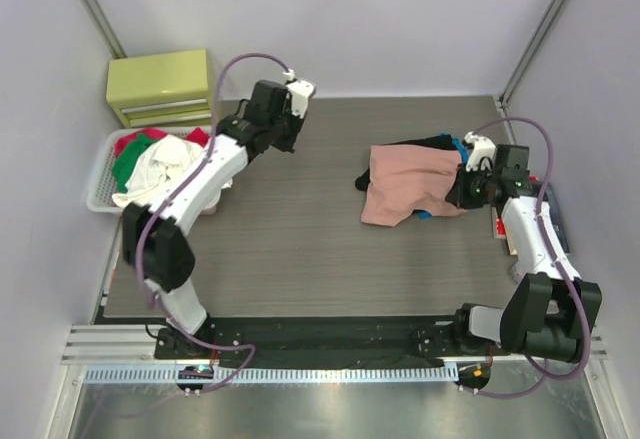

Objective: Fold and stack the t-shirts
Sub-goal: Smooth out wrinkles on the folded tshirt

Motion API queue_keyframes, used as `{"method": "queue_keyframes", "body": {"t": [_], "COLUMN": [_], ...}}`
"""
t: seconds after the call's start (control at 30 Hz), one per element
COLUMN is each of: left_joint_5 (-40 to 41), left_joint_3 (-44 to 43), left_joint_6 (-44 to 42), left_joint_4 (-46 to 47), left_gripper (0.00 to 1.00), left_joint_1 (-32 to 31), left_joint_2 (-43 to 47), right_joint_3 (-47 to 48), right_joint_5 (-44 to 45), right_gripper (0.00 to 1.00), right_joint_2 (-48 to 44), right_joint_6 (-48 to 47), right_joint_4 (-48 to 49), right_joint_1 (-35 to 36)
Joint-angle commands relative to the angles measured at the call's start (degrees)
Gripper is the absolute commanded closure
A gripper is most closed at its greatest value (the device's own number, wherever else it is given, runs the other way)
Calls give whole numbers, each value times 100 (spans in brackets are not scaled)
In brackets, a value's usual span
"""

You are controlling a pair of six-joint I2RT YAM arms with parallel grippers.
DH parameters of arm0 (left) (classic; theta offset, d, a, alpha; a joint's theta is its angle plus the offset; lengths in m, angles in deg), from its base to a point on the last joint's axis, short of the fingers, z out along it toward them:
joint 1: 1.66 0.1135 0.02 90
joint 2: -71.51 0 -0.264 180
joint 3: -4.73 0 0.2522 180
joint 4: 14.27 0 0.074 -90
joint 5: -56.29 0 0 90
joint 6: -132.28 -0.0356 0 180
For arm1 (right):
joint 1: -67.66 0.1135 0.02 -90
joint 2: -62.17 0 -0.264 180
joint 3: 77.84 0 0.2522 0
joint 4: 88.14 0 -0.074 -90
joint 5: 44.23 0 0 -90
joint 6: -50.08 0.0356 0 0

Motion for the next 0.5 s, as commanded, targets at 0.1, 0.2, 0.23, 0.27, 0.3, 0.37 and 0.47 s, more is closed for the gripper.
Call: {"method": "queue_keyframes", "body": {"t": [0.1, 0.2, 0.23, 0.27, 0.3, 0.37, 0.47], "left_joint_5": [1191, 902, 779, 726, 682, 611, 655], "left_joint_3": [849, 1139, 1193, 1263, 1342, 1422, 1492], "left_joint_6": [-664, -480, -453, -427, -418, -418, -497], "left_joint_4": [1171, 1224, 1198, 1189, 1181, 1172, 1154], "left_gripper": [100, 100, 100, 100, 100, 100, 100], "left_joint_1": [197, 478, 565, 610, 645, 716, 751], "left_joint_2": [1262, 1473, 1561, 1605, 1623, 1702, 1808], "right_joint_3": [259, 496, 732, 865, 1014, 1296, 1525], "right_joint_5": [784, 952, 952, 935, 935, 1005, 1181], "right_gripper": [99, 99, 99, 99, 99, 99, 99], "right_joint_2": [348, 682, 831, 1267, 1489, 1841, 2115], "right_joint_6": [63, 256, 300, 352, 362, 362, 432], "right_joint_4": [335, 591, 617, 626, 583, 696, 1020], "right_joint_1": [1111, 1673, 1735, 1727, 1727, 1718, 1709]}}
